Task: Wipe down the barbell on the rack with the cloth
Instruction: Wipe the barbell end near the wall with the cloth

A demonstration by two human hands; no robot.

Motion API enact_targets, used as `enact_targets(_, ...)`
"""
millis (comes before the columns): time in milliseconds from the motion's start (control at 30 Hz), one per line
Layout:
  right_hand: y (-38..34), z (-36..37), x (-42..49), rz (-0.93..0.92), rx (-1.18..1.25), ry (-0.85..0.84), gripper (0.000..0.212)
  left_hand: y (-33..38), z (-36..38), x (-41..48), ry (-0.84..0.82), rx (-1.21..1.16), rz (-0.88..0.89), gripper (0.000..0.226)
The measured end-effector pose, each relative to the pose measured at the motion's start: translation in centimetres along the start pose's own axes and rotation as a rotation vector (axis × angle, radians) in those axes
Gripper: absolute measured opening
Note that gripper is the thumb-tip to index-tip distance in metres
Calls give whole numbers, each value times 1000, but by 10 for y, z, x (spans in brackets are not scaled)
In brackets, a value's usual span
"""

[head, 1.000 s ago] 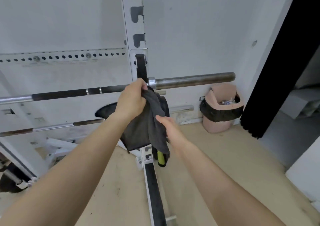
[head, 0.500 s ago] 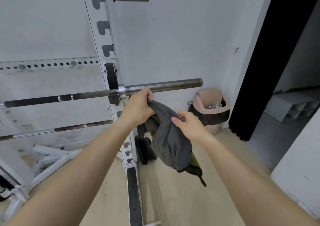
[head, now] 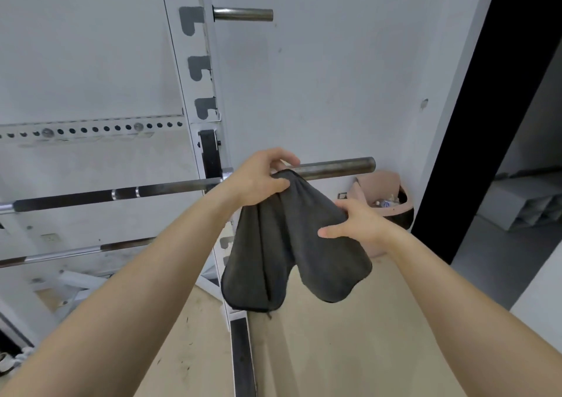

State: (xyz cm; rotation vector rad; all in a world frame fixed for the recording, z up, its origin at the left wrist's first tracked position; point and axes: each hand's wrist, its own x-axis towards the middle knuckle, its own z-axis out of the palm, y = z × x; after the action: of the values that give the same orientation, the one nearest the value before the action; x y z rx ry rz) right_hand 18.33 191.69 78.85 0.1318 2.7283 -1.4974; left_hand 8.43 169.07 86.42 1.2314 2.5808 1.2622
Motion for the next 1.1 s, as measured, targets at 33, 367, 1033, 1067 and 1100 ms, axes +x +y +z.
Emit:
enact_targets(33, 4, -1, 7, 22, -23, -23, 32, -2, -2, 7, 41, 98, 23, 38)
enact_targets(367, 27, -50, 68, -70, 364, 313, 37, -63, 8, 60, 228, 189, -403, 66)
enact_targets(1033, 22, -40, 248, -592, -1138, 237, 55, -135, 50, 143, -2, 1126, -164, 68)
enact_targets(1067, 12, -23, 249, -631, -1113, 233, 51, -140, 43, 136, 13, 1177, -176, 66)
enact_targets(1100, 2, -8, 249, -671, -1092, 228, 49, -145, 38, 128, 54, 1203, -184, 61)
